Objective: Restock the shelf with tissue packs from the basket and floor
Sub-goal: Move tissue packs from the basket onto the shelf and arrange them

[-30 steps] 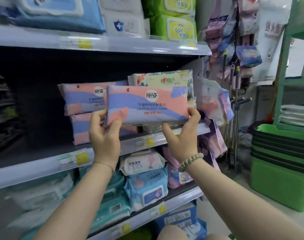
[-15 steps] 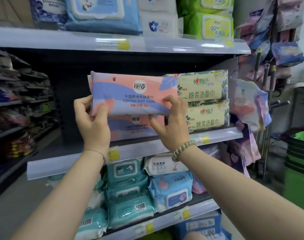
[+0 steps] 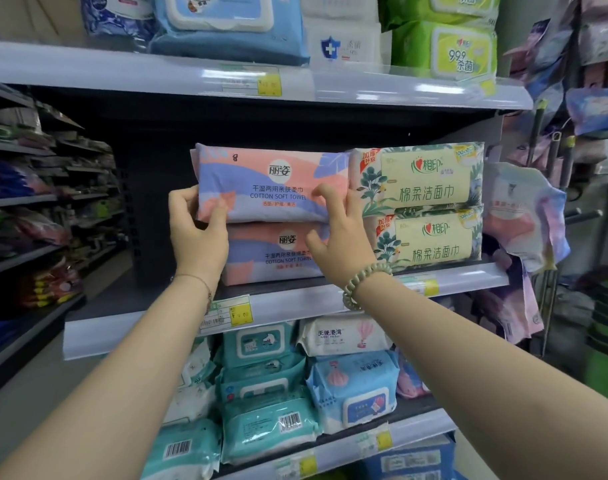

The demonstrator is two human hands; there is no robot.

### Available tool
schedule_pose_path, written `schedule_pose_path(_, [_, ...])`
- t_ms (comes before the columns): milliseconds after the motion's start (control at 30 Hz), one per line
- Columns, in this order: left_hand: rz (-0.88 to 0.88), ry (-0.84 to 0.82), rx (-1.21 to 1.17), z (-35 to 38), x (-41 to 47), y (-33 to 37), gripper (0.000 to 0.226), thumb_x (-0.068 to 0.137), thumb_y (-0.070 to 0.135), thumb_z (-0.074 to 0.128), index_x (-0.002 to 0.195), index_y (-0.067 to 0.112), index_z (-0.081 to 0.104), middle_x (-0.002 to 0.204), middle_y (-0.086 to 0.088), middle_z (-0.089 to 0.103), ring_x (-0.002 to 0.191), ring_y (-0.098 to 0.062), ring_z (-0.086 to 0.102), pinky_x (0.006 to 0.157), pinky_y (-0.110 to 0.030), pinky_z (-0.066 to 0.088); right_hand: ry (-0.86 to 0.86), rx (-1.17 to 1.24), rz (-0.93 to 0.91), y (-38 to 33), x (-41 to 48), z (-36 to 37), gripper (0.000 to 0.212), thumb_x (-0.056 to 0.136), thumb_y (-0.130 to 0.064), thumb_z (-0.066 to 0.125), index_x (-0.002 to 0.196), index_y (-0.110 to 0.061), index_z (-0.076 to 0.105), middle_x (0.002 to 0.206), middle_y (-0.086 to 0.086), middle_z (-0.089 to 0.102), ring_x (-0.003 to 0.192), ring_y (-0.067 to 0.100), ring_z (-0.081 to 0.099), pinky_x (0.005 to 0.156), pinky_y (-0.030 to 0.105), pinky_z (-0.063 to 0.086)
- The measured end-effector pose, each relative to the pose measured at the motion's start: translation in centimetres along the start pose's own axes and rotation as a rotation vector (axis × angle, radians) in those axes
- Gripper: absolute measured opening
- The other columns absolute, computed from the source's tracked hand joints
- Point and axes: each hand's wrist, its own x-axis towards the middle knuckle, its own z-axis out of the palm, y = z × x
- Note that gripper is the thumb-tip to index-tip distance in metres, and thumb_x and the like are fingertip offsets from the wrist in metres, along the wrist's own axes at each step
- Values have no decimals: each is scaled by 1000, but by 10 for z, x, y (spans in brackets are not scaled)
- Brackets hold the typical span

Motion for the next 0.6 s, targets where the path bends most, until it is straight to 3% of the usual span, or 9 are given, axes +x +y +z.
schedule_pose_path(133, [-18,-33,21,2,7,-6,21,88,22,65,100,22,48,103,4,61,92,-5,57,81,-17,45,-42,-23,51,1,1,5,58,78,-3,52,130,-27,42,143,20,22,122,29,39,88,17,33])
schedule_pose_path(267, [-22,-66,82,5,11,-12,24,88,19,64,103,23,46,106,4,63,97,-11,60,84,-25,49,-92,-63,116,-1,-1,3,58,85,-10,52,140,-24,39,154,20,8,144,29,9,105,23,23])
schedule_pose_path(433, [-102,-129,170,9,9,-20,32,87,26,66,112,29,46,105,7,61,94,-16,61,81,-34,52,-153,-266,82,0,0,7,60,86,-21,55,143,-16,34,153,11,14,138,30,11,112,38,20])
schedule_pose_path(600, [-166,-128,217,12,17,-21,38,88,32,66,120,23,47,100,7,59,84,-11,58,74,-28,45,-212,-310,58,0,5,17,65,85,-26,56,143,-9,30,147,11,22,129,31,22,110,37,21])
